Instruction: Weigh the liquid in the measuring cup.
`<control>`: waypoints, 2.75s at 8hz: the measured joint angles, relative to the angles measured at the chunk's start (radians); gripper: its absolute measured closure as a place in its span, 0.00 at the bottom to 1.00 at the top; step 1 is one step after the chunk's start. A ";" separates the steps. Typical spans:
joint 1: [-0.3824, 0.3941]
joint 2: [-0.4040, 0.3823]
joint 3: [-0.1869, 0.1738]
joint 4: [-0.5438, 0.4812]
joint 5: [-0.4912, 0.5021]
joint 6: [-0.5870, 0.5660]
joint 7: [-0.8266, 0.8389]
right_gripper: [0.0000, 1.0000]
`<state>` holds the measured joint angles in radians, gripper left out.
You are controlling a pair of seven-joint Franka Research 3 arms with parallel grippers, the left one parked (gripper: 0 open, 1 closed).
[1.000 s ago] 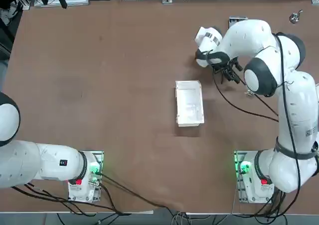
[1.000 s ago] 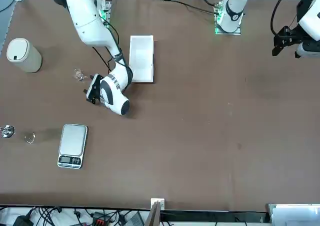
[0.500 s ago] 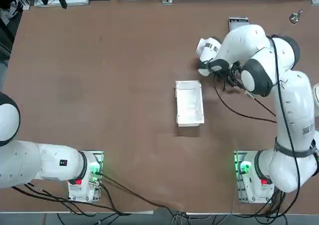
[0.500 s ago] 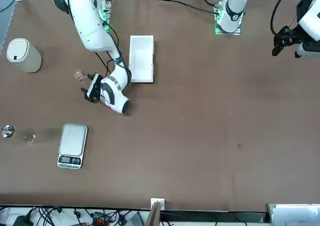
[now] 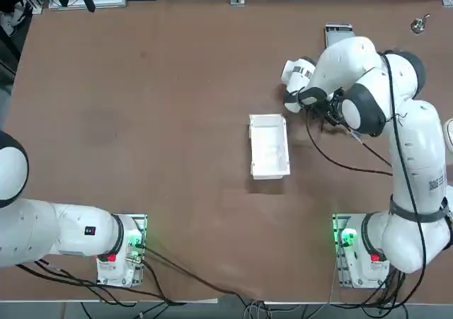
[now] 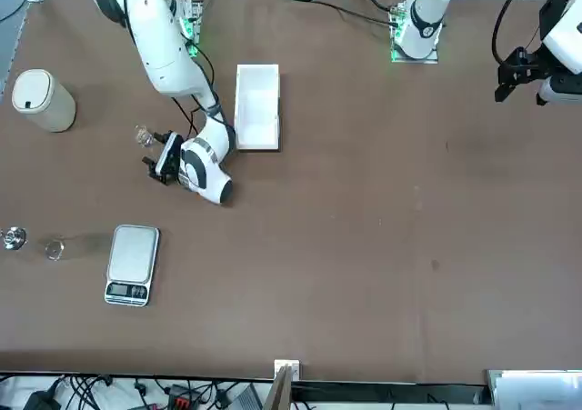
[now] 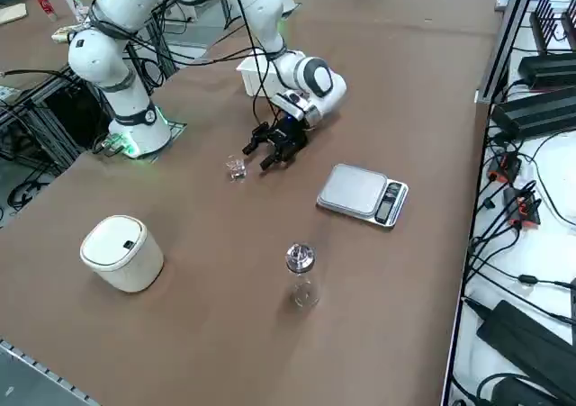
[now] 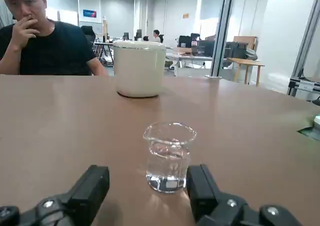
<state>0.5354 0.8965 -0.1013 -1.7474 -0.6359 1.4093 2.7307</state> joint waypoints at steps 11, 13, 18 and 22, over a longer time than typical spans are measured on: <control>-0.050 -0.010 -0.008 -0.037 0.007 0.012 0.009 0.05; -0.051 -0.018 -0.008 -0.050 0.020 0.020 0.010 0.05; -0.051 -0.029 -0.008 -0.072 0.050 0.025 0.012 0.04; -0.055 -0.037 -0.008 -0.082 0.057 0.040 0.019 0.04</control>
<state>0.4800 0.8595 -0.1095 -1.8297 -0.5787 1.4489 2.7494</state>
